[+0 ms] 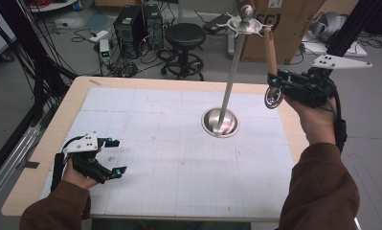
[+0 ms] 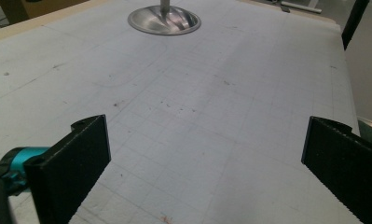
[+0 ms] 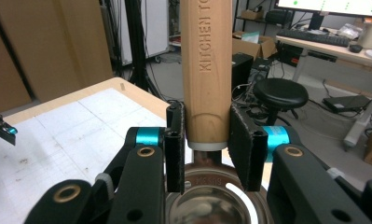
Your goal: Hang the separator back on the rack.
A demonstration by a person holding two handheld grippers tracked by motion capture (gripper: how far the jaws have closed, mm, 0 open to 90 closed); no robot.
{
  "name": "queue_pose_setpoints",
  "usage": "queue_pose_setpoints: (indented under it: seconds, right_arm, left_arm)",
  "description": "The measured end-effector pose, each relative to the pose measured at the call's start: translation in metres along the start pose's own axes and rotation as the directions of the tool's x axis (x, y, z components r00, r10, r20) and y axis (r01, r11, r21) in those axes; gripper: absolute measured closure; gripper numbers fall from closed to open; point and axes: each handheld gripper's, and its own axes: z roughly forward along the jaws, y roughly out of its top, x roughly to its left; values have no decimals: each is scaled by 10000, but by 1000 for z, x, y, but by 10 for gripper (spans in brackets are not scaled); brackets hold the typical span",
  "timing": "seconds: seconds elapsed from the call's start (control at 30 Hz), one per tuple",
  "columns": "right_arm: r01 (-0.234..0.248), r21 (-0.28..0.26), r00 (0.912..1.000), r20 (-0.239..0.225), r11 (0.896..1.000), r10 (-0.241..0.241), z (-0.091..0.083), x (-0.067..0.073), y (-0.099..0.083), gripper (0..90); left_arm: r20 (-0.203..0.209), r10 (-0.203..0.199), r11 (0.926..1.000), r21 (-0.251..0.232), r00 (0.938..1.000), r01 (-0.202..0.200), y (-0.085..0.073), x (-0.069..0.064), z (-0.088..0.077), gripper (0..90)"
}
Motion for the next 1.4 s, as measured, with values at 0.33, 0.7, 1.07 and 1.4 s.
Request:
queue_pose_setpoints:
  seconds: [0.33,0.7,1.07,1.4]
  right_arm:
    - [-168,92,9998,-123,9998,169,9,-1,-4,689]
    - [-209,177,9994,-269,9996,214,24,3,-4,689]
    - [-357,487,9992,-140,9982,364,39,3,-5,689]
    - [-310,614,9993,-204,9976,323,46,2,-3,687]
  left_arm:
    - [19,-10,10000,13,10000,10,0,0,0,17]
    - [2,-14,10000,-1,10000,14,0,0,0,17]
    - [13,-21,10000,-9,10000,21,0,0,0,16]
    - [30,-9,10000,3,10000,9,0,0,0,16]
